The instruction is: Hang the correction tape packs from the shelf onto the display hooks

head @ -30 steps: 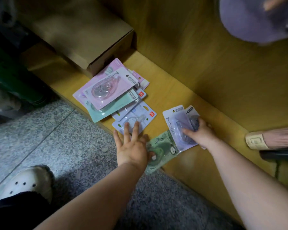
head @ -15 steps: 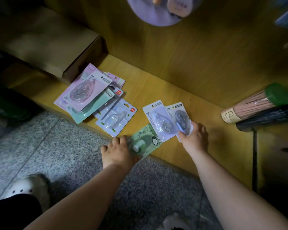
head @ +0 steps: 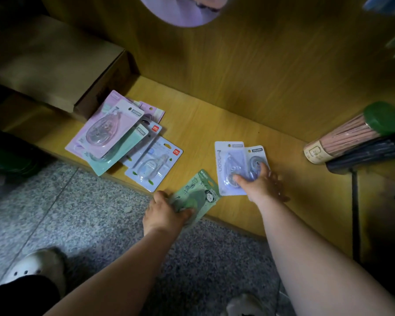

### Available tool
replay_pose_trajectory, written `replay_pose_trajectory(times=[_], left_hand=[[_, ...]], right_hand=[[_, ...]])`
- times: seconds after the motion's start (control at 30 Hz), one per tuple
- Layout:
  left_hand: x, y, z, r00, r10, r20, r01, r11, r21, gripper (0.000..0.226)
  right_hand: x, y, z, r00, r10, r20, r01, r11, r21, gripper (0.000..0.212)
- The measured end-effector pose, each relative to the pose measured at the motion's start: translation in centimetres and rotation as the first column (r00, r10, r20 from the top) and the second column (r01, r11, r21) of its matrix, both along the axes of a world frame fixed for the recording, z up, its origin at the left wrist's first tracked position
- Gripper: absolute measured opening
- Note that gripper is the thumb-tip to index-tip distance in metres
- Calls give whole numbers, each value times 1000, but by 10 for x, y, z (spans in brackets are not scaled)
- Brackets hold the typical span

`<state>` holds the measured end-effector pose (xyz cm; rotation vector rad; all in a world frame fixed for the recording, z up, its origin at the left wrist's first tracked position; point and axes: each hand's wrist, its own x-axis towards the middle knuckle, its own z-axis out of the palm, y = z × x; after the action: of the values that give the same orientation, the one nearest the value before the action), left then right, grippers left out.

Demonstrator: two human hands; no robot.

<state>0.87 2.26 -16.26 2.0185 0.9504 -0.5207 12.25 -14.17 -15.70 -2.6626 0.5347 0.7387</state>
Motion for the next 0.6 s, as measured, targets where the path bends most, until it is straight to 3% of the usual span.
replay_pose_trajectory(times=[0.23,0.33,0.47,0.6], left_hand=[[-17,15,6,961,271,56,-257,950,-180,42],[-12,8,10,886,463,20,-405,795,-451,21],[2,-1,10,887,461,10,-360,706,-610,15],[8,1,1,861,508,-26,-420,682,-599,20]], right_hand=[[-20,-24,9,1000,19,3,-19,999,26,91],[-34,-8,3,999,38,-7,-37,994,101,101],[-47,22,1,994,110,6,-110,990,92,99],[-49,37,1,989,145,33,-148,980,132,94]])
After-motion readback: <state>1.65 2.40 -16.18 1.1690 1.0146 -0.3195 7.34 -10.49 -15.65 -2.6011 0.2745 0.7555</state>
